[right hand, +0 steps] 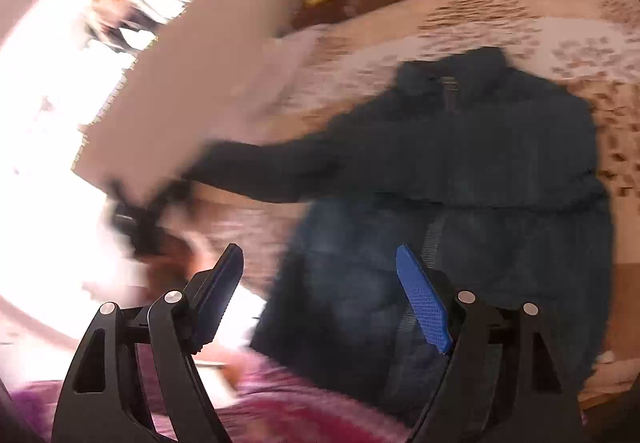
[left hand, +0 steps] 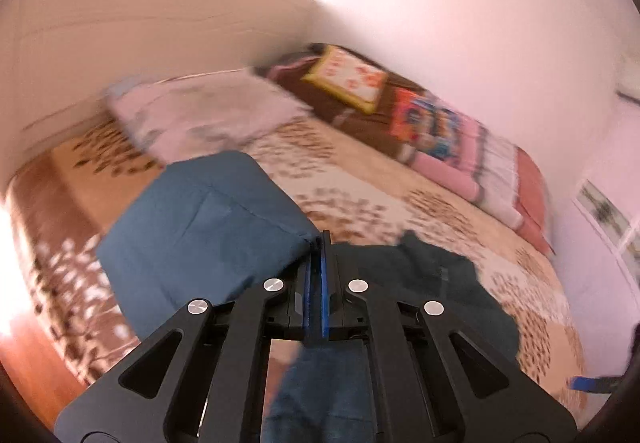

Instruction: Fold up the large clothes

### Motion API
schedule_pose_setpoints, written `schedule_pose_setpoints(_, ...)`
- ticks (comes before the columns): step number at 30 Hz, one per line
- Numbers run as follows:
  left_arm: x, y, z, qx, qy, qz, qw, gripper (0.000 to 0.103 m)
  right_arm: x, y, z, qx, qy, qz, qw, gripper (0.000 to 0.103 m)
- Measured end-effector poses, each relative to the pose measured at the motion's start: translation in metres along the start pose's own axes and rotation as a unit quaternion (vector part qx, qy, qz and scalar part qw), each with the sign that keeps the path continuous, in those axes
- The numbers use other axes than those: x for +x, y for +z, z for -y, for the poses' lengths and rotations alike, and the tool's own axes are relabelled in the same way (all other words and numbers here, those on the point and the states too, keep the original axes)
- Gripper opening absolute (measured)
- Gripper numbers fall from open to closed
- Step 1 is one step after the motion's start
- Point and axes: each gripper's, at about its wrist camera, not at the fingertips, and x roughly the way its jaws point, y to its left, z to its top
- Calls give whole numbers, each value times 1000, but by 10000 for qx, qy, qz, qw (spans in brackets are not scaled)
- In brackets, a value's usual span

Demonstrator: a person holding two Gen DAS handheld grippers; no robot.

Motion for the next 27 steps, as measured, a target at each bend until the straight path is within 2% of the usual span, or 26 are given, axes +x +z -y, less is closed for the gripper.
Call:
schedule_pose_setpoints(3,5,-1,44,418,-378,-131,9983,3,29,-17,28,12,-814,-92,9966,77)
schedule_pose_setpoints(6,11,-8,81,743,-688,-278,9945,3,47,-34,55,52,-1328,-203,9909,77)
schedule_pose_setpoints(10,15,-17,122,1062,-1066,-479,9875,3,54,-50,73,-52,-1791,-144,9837,77)
schedule_pose_setpoints(15,27,-31,170,1375,-1434,-850,9764,3,52,-64,88,-415,-2522,117,9667,77)
schedule_pose_setpoints(21,45,-55,211,1797,-1533,-1191,9644,3,50,-74,109,-533,-2820,207,9577,77)
schedule_pose_setpoints(27,79,-90,249,2030,-1643,-1649,9511,3,39,-78,131,-283,-2819,275,9586,77)
